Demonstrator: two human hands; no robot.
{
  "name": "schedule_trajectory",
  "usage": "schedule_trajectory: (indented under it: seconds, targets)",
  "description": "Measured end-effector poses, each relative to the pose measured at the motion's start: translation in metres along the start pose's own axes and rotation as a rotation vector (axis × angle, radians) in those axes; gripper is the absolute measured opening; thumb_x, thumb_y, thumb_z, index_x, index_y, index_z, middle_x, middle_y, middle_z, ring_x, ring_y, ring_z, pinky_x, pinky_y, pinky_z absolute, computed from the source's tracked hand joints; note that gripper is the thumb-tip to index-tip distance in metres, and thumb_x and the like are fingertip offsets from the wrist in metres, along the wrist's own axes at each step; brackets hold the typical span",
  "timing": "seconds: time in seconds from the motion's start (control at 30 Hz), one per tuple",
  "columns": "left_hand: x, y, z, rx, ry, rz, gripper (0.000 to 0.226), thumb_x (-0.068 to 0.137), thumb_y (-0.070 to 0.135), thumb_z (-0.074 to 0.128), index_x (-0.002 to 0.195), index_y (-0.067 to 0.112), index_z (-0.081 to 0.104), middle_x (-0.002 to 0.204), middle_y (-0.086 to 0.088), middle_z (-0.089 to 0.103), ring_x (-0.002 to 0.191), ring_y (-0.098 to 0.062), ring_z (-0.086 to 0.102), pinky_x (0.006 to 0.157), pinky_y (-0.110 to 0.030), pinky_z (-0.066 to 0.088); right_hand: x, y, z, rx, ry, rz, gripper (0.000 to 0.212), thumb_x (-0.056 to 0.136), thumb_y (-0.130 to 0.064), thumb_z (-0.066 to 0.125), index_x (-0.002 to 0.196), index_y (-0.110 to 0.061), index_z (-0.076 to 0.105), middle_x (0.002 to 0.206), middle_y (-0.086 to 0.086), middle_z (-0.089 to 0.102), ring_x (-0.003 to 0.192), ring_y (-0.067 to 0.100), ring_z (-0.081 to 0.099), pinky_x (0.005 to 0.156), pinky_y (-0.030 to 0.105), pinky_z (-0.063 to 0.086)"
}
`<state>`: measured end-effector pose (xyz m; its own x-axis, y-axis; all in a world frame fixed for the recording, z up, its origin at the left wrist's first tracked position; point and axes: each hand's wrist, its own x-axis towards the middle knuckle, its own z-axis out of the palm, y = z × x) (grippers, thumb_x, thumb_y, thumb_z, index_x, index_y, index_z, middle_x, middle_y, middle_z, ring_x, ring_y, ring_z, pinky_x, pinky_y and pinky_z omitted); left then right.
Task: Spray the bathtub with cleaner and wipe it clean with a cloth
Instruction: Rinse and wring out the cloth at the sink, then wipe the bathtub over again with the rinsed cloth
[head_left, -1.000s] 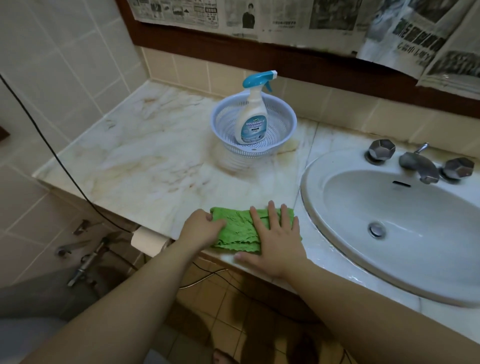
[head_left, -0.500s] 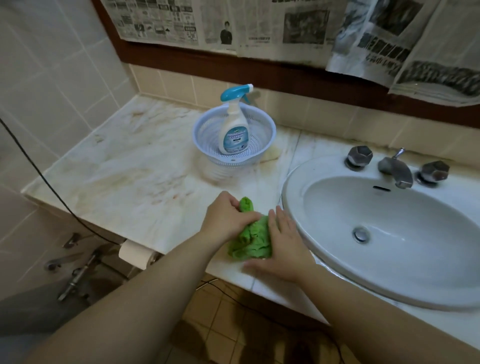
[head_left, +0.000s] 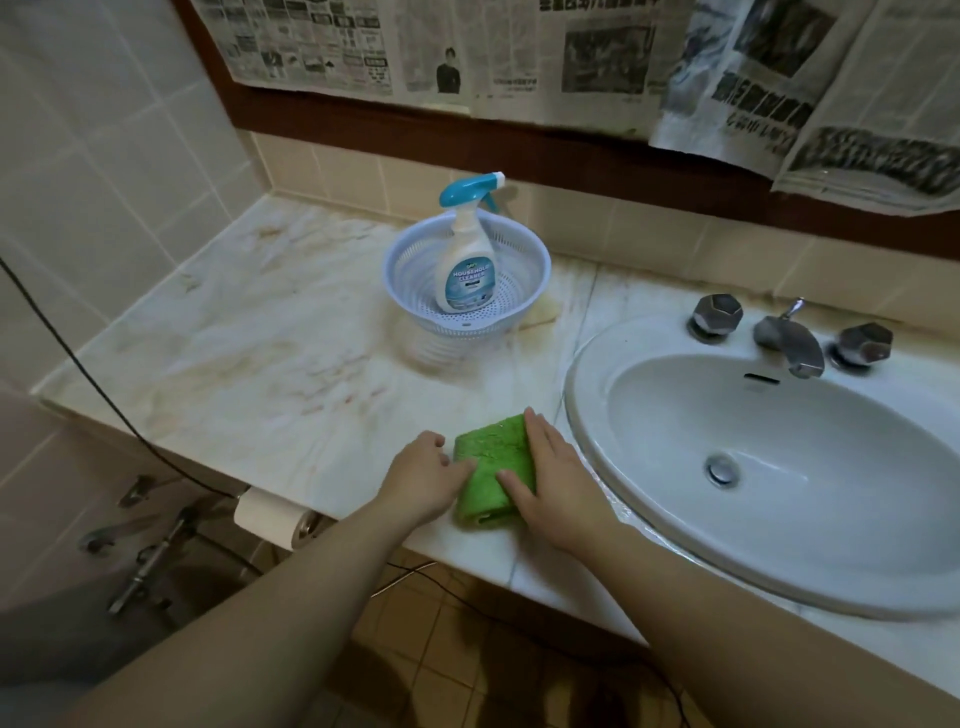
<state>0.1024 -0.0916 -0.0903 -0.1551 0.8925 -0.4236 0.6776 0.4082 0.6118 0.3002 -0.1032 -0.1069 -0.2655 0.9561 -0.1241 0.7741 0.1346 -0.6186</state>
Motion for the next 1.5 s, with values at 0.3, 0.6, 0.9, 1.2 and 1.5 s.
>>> schedule_trajectory:
  seconds: [0.3,0.6,0.9,1.2,1.5]
  targets:
    - [-0.021,-0.003,-0.001,-0.815,-0.137,-0.052,0.028,0.086,0.005,0.075,0.107,0.012,0.057,0.096,-0.013,0.069,0.075,-0.024,0.071,0.060,-0.033,0.057,-0.007,-0.028,0.008,0.174,0.051,0.010,0.085,0.099,-0.033,0.062,0.164,-0.025,0.008,0.149,-0.003,0.046,0.134,0.016,0.046,0.100,0.018,0.032]
    - [-0.120,-0.051,-0.072,-1.215,-0.276,0.075,0.039,0.074,0.000,0.069,0.107,0.012,0.053,0.098,-0.017,0.065,0.090,-0.031,0.063,0.069,-0.040,0.052,-0.067,-0.120,0.000,0.260,0.124,-0.343,0.089,0.089,-0.038,0.069,0.156,-0.059,0.015,0.168,-0.009,0.013,0.152,0.000,0.020,0.117,0.016,0.024]
    - [-0.247,-0.096,-0.081,-1.400,0.168,-0.003,0.032,0.089,-0.002,0.069,0.115,0.012,0.055,0.100,-0.012,0.072,0.087,-0.023,0.072,0.063,-0.032,0.059,-0.115,-0.188,0.039,0.202,-0.143,-0.638,0.075,0.087,-0.070,0.058,0.154,-0.057,0.027,0.167,-0.021,0.006,0.154,0.008,0.015,0.121,0.036,0.032]
    - [-0.393,-0.154,-0.052,-1.720,0.324,-0.012,0.016,0.079,0.018,0.068,0.086,0.019,0.054,0.098,-0.010,0.063,0.088,-0.025,0.069,0.058,-0.032,0.056,-0.206,-0.231,0.076,0.295,-0.520,-0.823,0.104,0.067,-0.052,0.090,0.149,-0.067,0.026,0.154,-0.020,0.028,0.138,-0.002,0.037,0.107,0.023,0.043]
    - [-0.513,-0.238,-0.053,-1.700,0.482,0.083,0.038,0.091,0.019,0.065,0.125,0.010,0.052,0.130,-0.024,0.057,0.118,-0.036,0.059,0.098,-0.049,0.052,-0.292,-0.301,0.147,0.271,-0.722,-0.957,0.104,0.062,-0.046,0.090,0.148,-0.060,0.035,0.134,-0.016,0.043,0.123,0.009,0.054,0.095,0.022,0.050]
